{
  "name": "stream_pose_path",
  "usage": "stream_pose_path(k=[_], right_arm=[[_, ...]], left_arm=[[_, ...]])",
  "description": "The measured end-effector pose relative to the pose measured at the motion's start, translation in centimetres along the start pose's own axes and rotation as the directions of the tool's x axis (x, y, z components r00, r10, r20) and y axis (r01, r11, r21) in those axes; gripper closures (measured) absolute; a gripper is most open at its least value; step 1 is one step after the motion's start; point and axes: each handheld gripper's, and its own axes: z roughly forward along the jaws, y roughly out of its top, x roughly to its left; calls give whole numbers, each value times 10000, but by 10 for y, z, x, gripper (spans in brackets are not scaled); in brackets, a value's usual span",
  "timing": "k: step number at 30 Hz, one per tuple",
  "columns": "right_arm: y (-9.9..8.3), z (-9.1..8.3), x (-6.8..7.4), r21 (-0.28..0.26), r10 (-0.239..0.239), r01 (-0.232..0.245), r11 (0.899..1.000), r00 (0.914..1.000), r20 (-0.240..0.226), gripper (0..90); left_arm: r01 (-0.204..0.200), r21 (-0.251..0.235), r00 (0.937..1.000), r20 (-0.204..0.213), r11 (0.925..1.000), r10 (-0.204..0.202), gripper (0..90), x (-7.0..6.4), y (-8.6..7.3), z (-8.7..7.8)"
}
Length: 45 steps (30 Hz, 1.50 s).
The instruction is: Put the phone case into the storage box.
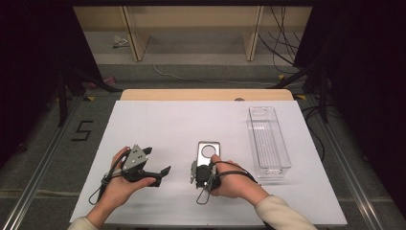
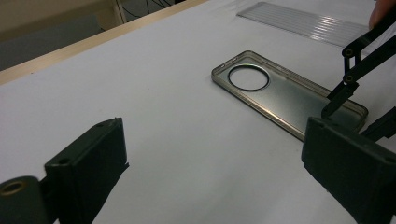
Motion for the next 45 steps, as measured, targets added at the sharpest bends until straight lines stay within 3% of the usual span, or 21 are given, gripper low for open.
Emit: stream_pose_path(k=[28,45], right_arm=[[5,1,2,402,71,-51,9992,9988,-479,787],[6,0,4,512,211,-191,9985,9991,-381,859]], left_arm=[[-30,14,10000,12,10000,29,72,0,0,0],[-33,13,10000,15,10000,33,74,0,0,0]])
